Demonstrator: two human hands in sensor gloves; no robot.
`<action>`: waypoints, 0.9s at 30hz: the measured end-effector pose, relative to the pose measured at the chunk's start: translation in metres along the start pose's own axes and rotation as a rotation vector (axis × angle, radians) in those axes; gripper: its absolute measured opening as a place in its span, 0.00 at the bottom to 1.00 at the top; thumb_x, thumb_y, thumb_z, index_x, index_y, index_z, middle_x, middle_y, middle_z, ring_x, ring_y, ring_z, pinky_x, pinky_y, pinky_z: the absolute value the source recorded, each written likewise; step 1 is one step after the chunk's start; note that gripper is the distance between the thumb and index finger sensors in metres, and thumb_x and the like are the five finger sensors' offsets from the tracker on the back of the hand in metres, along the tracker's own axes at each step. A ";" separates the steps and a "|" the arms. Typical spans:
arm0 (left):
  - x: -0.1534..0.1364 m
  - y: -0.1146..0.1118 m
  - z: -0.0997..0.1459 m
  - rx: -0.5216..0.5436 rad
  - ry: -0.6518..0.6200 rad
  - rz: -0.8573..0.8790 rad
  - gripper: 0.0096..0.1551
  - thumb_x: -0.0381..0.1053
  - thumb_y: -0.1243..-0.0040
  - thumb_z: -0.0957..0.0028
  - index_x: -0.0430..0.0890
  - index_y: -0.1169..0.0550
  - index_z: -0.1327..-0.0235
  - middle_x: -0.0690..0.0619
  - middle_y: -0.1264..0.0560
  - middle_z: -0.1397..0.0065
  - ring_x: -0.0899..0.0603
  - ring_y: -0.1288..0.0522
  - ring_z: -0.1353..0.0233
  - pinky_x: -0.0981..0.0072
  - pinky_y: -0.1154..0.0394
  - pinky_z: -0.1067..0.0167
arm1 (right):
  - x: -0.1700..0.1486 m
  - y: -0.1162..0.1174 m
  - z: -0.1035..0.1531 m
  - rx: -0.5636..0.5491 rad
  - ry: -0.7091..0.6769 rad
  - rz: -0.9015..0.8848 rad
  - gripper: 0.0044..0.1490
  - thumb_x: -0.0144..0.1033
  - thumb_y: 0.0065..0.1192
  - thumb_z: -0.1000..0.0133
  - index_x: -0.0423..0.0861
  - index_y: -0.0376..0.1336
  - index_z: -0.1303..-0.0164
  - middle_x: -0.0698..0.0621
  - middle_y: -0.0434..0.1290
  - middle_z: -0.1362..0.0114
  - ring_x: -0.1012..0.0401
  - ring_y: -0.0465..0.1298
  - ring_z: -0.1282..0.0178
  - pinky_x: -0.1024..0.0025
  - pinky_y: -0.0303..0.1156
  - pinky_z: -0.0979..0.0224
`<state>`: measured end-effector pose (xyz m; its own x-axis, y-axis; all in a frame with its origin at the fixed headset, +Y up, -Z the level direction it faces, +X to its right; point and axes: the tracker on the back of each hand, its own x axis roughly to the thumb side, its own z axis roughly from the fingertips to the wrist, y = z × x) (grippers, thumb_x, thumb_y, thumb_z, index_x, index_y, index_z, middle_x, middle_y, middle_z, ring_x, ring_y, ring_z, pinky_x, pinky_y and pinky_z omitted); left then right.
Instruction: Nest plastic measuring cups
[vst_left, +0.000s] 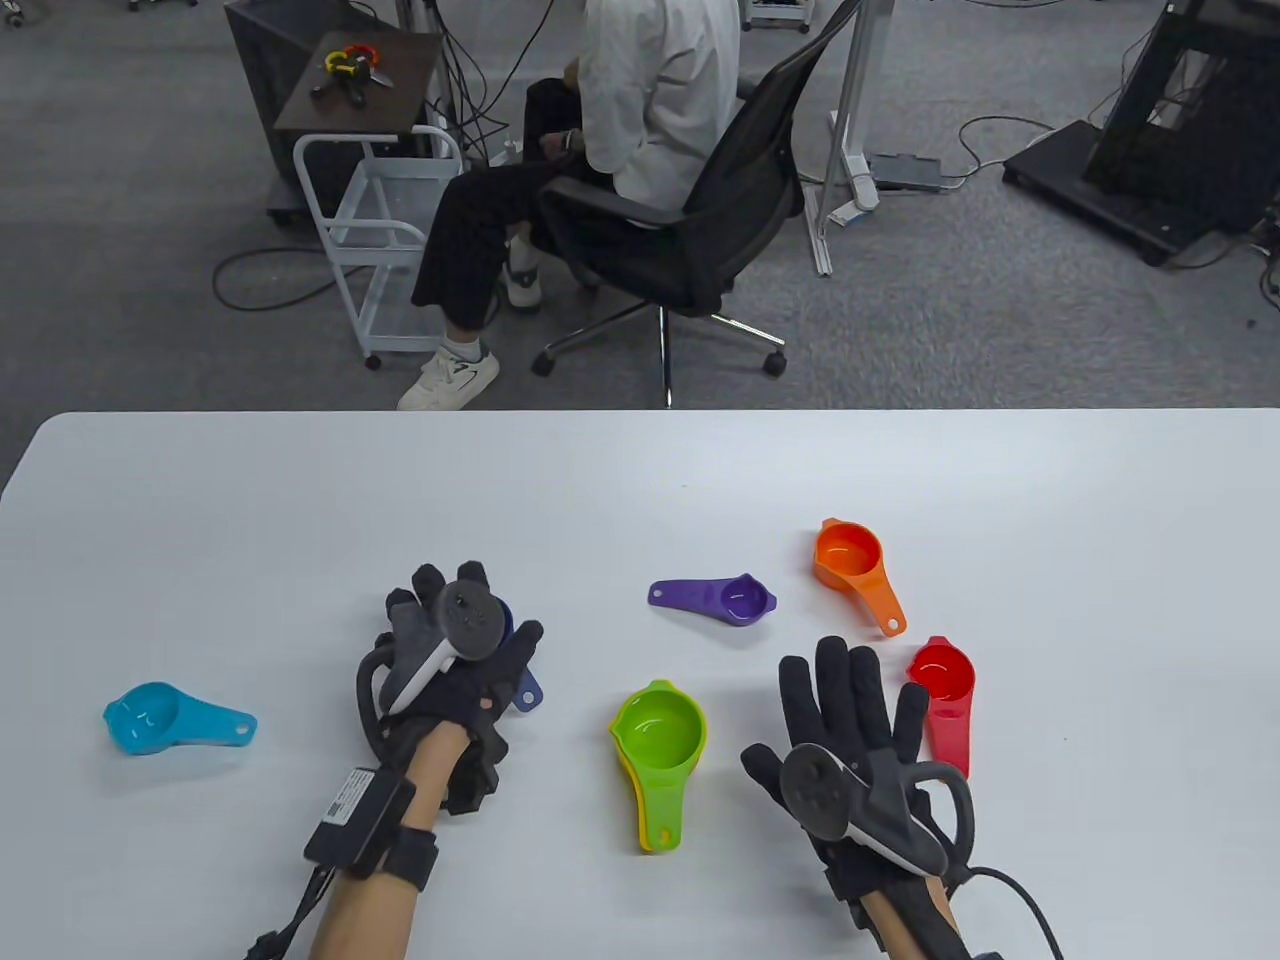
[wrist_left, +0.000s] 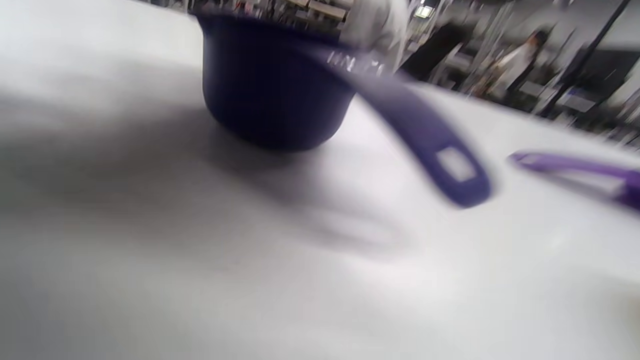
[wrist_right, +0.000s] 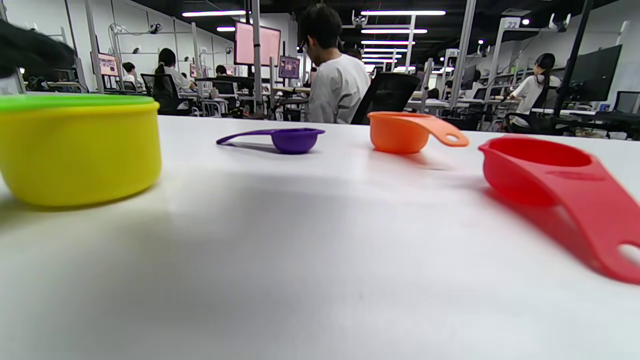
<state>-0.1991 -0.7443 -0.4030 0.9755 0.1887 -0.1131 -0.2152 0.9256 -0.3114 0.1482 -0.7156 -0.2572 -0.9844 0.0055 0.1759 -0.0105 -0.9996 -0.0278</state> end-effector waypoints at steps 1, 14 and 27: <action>0.000 -0.003 -0.006 -0.034 0.023 -0.012 0.59 0.76 0.61 0.41 0.44 0.64 0.14 0.25 0.71 0.17 0.11 0.66 0.24 0.12 0.54 0.35 | -0.001 -0.001 0.000 -0.004 0.001 -0.003 0.55 0.67 0.24 0.38 0.45 0.26 0.10 0.37 0.22 0.12 0.41 0.27 0.14 0.28 0.23 0.28; 0.043 0.009 0.024 -0.065 -0.248 0.127 0.56 0.59 0.51 0.37 0.35 0.68 0.21 0.20 0.71 0.23 0.15 0.57 0.26 0.24 0.47 0.33 | -0.016 -0.006 0.001 -0.030 0.024 -0.035 0.55 0.67 0.24 0.38 0.45 0.26 0.10 0.36 0.22 0.12 0.41 0.27 0.14 0.27 0.24 0.28; 0.154 -0.014 0.112 -0.093 -0.458 -0.127 0.55 0.58 0.53 0.35 0.35 0.68 0.19 0.19 0.71 0.23 0.14 0.59 0.26 0.17 0.57 0.34 | -0.027 -0.008 0.006 -0.043 0.064 -0.077 0.55 0.67 0.24 0.38 0.44 0.26 0.10 0.36 0.22 0.12 0.41 0.27 0.14 0.27 0.23 0.28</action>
<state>-0.0408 -0.6910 -0.3103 0.9099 0.2202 0.3516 -0.0756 0.9213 -0.3814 0.1762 -0.7076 -0.2555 -0.9896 0.0857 0.1159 -0.0930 -0.9939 -0.0589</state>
